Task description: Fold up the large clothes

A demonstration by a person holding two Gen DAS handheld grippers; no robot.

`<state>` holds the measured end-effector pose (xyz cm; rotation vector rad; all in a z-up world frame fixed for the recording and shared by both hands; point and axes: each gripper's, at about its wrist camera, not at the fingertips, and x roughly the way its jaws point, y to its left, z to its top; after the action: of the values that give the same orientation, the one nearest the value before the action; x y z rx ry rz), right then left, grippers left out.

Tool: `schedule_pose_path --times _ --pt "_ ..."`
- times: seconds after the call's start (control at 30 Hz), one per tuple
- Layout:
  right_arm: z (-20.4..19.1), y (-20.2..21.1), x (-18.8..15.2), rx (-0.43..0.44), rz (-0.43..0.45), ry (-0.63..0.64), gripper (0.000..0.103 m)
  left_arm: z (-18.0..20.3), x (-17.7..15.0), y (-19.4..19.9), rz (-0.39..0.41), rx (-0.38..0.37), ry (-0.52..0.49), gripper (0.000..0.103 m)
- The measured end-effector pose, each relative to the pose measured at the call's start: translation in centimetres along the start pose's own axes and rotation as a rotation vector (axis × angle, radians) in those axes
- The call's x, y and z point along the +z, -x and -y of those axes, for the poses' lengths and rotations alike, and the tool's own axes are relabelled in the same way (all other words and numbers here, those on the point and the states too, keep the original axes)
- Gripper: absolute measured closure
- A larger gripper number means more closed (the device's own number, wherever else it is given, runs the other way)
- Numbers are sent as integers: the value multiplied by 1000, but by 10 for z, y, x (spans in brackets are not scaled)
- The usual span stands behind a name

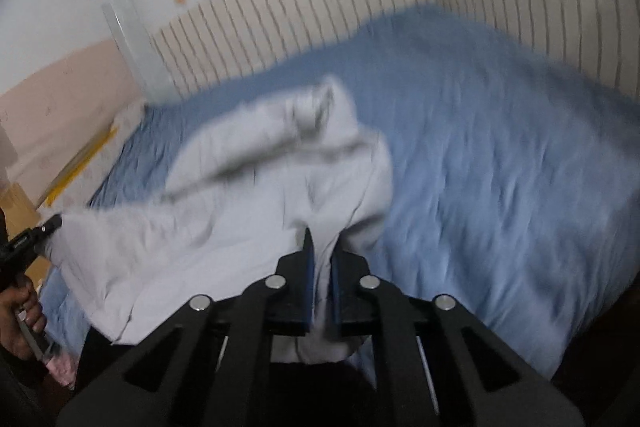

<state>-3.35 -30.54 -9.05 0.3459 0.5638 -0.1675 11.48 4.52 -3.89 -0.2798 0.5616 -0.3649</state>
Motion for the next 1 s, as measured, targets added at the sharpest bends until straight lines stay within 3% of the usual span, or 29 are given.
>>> schedule_pose_path --times 0.27,0.43,0.57,0.7,0.8,0.87,0.97,1.0 --pt "-17 -55 84 1 159 -27 97 11 71 -59 79 71 -18 90" --pt "-13 -117 143 9 213 -106 97 -1 124 -113 133 74 74 90" --pt "-11 -179 176 4 229 -182 97 -13 152 -178 176 93 170 89" --pt "-19 -255 195 -25 208 -149 97 -39 160 -260 165 124 238 87" --pt "-14 -308 193 -25 183 -145 95 -61 145 -311 130 130 255 81" --pt "-8 -335 181 -11 156 -185 89 -79 134 -341 61 123 309 78" --pt "-4 -343 175 -40 135 -217 85 -81 129 -348 60 139 321 68" --pt "-4 -341 175 -49 139 -212 84 -74 129 -344 69 178 298 47"
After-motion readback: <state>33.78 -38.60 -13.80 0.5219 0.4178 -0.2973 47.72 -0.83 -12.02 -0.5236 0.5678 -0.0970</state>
